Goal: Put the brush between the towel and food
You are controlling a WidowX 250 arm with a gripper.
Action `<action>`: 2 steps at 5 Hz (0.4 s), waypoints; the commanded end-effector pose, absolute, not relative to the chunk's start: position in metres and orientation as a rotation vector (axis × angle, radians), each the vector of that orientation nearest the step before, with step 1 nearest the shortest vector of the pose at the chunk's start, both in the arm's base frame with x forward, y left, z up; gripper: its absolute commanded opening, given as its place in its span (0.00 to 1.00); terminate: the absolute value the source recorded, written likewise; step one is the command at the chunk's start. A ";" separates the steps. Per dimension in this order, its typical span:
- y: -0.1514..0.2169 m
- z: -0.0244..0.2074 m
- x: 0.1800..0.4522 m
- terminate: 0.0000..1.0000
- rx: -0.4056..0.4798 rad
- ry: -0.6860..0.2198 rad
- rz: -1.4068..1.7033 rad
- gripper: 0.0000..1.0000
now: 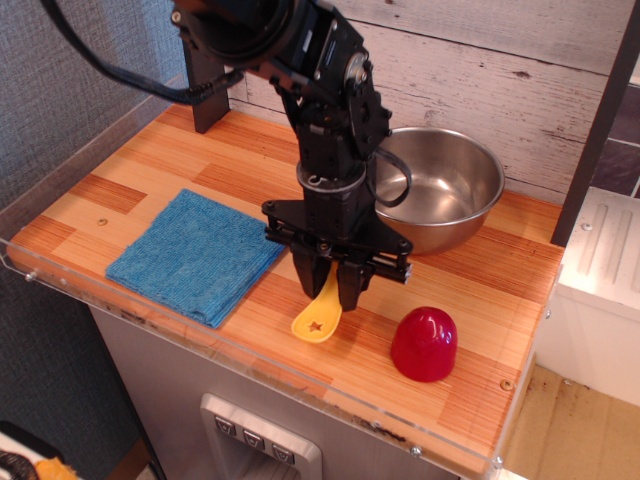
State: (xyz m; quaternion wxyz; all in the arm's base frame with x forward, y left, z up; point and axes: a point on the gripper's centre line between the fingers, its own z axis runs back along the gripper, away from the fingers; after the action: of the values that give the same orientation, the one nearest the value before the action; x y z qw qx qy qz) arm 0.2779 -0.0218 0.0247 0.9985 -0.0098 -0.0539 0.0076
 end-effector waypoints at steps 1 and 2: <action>-0.003 0.028 0.271 0.00 -0.002 -0.117 0.018 0.00; -0.001 0.022 0.267 0.00 -0.014 -0.094 0.031 0.00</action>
State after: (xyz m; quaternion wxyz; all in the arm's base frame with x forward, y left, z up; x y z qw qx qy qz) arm 0.2719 -0.0070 0.0118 0.9993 -0.0076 -0.0336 0.0151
